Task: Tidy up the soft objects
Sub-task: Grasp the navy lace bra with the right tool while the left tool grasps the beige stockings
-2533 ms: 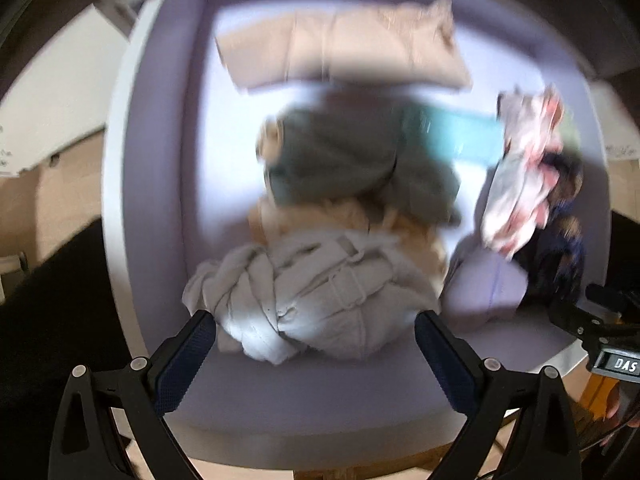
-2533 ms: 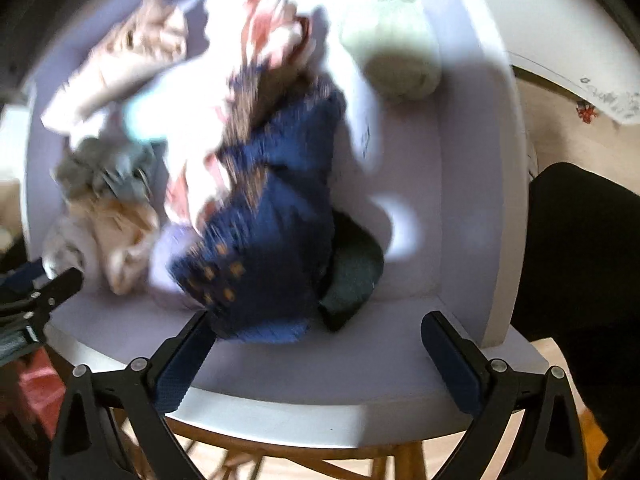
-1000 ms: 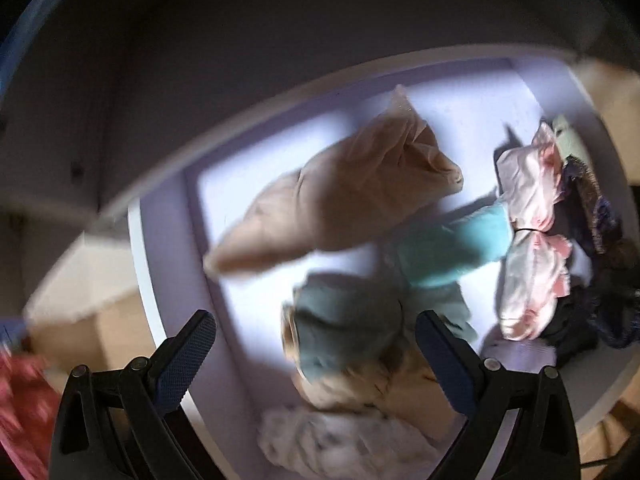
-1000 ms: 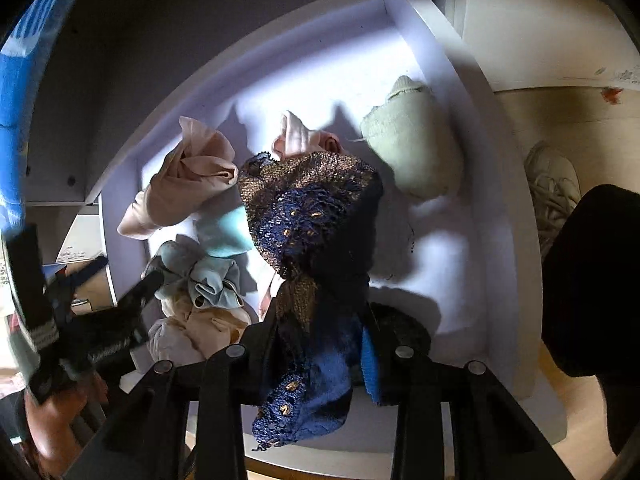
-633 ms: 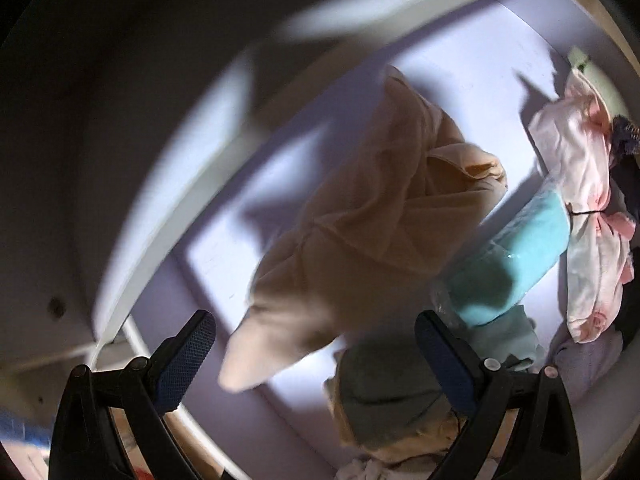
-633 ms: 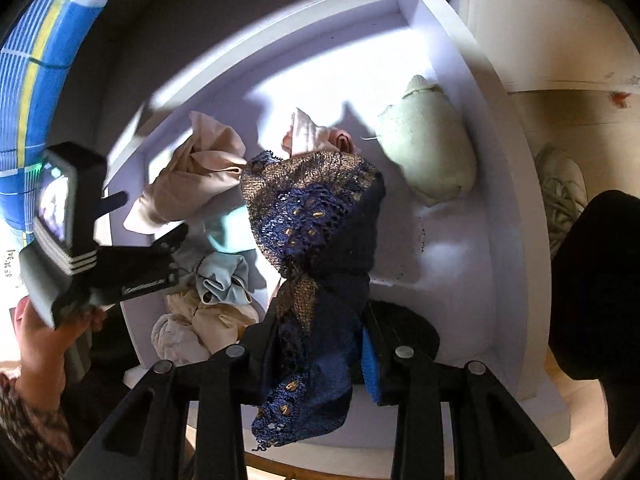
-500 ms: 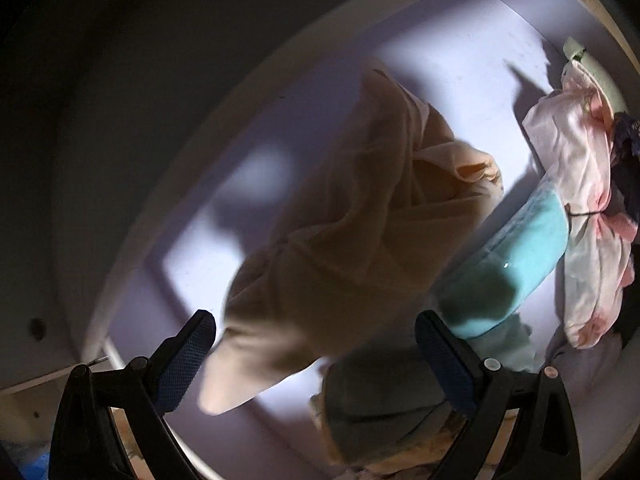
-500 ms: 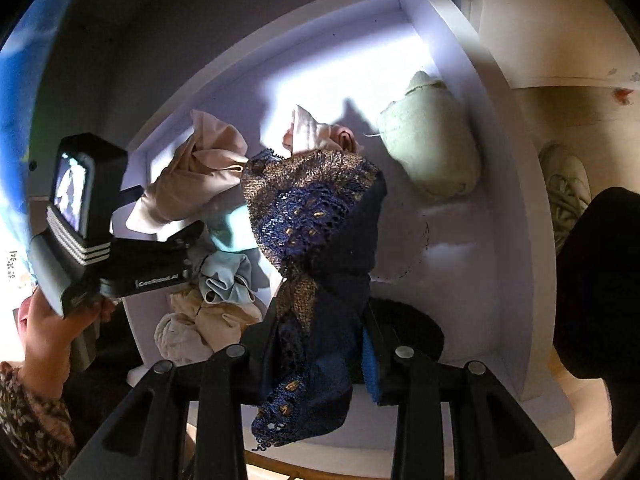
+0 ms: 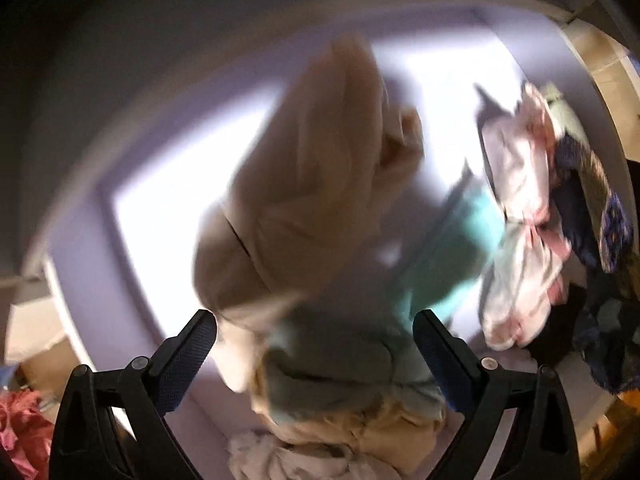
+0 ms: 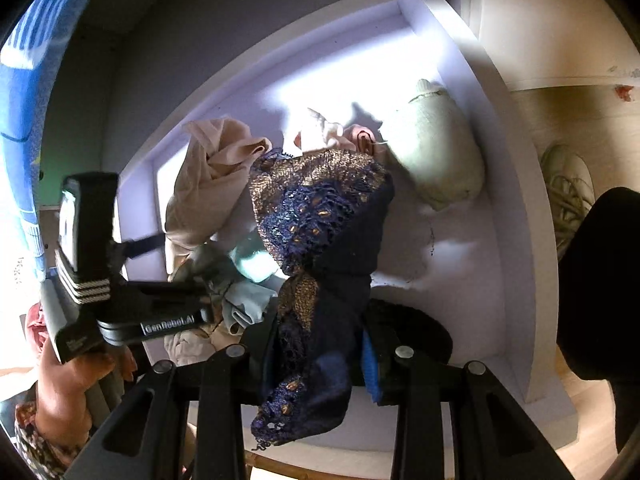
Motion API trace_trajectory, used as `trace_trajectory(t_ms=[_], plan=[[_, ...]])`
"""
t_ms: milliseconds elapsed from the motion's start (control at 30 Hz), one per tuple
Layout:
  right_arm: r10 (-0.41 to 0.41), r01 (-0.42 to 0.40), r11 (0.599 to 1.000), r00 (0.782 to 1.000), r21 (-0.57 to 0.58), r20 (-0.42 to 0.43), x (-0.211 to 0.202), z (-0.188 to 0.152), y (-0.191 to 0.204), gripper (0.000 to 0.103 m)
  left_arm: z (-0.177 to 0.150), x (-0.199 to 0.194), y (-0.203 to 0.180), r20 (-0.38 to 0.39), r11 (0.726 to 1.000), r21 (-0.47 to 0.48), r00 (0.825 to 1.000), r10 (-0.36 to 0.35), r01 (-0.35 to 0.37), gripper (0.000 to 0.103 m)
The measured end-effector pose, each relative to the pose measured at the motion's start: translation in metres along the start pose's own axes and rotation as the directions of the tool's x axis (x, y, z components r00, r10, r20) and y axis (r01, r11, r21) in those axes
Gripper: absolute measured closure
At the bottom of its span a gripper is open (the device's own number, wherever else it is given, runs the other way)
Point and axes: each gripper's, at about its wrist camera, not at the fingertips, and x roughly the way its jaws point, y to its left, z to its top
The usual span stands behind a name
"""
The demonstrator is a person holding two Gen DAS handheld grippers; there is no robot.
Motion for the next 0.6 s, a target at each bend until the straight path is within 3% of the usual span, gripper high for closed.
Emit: trace_trajectory(t_ms=[133, 233, 433, 500, 600], plan=[[-0.020, 0.020, 1.000, 1.000, 0.006, 0.009, 0.000, -0.001, -0.002, 0.068, 0.011, -0.012, -0.007, 0.109, 0.992, 0.035, 0.988, 0.113, -0.117, 0.003], [-0.054, 0.055, 0.998, 0.998, -0.018, 0.028, -0.001, -0.001, 0.003, 0.068, 0.020, -0.012, -0.013, 0.151, 0.986, 0.070, 0.979, 0.140, -0.152, 0.003], [-0.109, 0.113, 0.992, 0.991, -0.058, 0.073, -0.005, -0.001, 0.007, 0.068, 0.032, 0.006, -0.026, 0.137, 0.981, 0.126, 0.982, 0.131, -0.149, 0.003], [-0.121, 0.127, 0.989, 0.989, -0.072, 0.089, -0.007, -0.001, 0.010, 0.068, 0.033, 0.009, -0.030, 0.140, 0.980, 0.130, 0.981, 0.134, -0.153, 0.009], [-0.130, 0.140, 0.986, 0.986, -0.091, 0.104, -0.005, -0.001, 0.012, 0.068, 0.039, 0.012, -0.032, 0.138, 0.988, 0.105, 0.986, 0.099, -0.114, 0.011]])
